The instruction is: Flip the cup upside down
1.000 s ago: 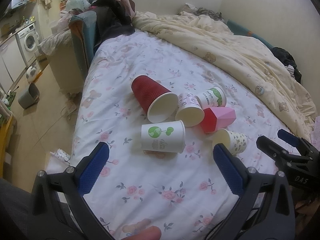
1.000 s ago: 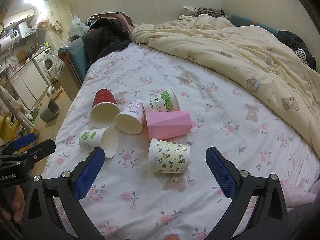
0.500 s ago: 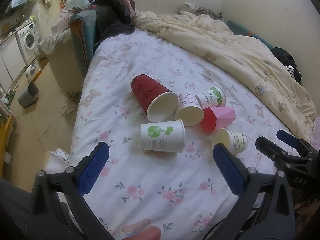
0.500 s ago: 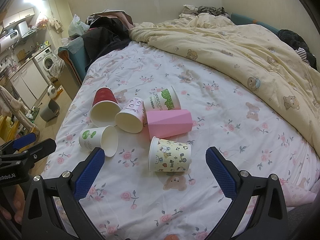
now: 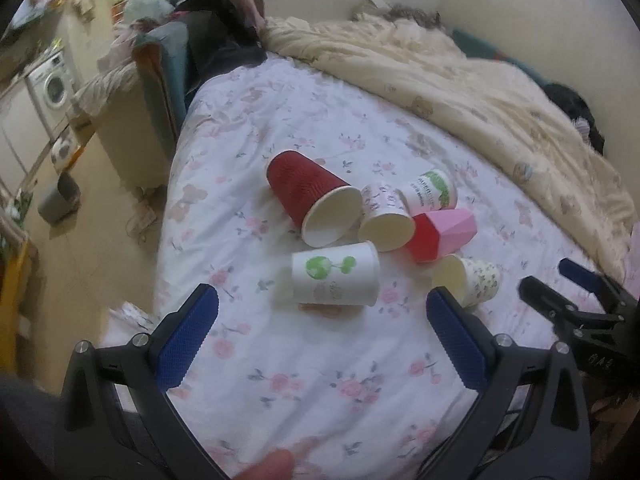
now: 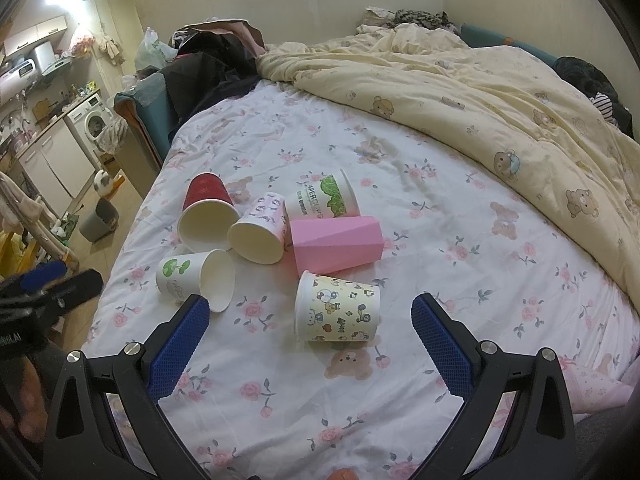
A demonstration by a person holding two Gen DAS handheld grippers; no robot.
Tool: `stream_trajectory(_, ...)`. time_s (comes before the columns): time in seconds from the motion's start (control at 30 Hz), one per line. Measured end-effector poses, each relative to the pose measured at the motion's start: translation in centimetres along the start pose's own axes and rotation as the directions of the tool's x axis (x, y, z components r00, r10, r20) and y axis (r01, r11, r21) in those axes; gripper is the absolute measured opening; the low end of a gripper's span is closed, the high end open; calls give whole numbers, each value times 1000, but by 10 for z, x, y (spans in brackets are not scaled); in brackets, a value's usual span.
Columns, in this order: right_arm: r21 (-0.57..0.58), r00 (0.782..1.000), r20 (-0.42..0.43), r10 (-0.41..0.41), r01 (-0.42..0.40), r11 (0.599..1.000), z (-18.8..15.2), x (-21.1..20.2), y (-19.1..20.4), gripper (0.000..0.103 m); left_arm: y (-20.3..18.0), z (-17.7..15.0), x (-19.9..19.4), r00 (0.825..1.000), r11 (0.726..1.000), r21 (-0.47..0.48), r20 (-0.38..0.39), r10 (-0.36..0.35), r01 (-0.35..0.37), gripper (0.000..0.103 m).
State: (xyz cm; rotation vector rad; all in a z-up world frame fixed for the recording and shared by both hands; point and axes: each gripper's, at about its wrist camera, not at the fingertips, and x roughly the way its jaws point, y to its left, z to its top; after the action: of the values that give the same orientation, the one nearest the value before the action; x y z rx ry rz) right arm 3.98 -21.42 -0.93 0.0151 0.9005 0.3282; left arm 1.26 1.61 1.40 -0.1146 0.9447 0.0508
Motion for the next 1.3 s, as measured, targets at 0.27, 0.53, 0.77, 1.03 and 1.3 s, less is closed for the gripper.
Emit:
stream_trajectory(0.27, 93, 999, -44, -1, 5, 996, 0, 6, -21, 103, -18, 28, 75, 940, 886, 446, -339, 37, 126, 102)
stream_trajectory(0.53, 117, 998, -56, -12, 19, 993, -1, 6, -29, 103, -58, 9, 128, 886, 645, 725, -436, 158, 242, 101)
stream_trajectory(0.77, 127, 998, -69, -13, 22, 992, -1, 10, -33, 103, -71, -9, 172, 839, 510, 825, -442, 318, 241, 100)
stream_trajectory(1.03, 140, 997, -74, -7, 17, 990, 0, 10, -35, 103, -68, -13, 192, 799, 511, 820, -477, 365, 256, 50)
stream_trajectory(1.3, 154, 997, -71, 1, 10, 988, -1, 9, -37, 103, -62, -6, 164, 793, 615, 728, -550, 261, 303, 49)
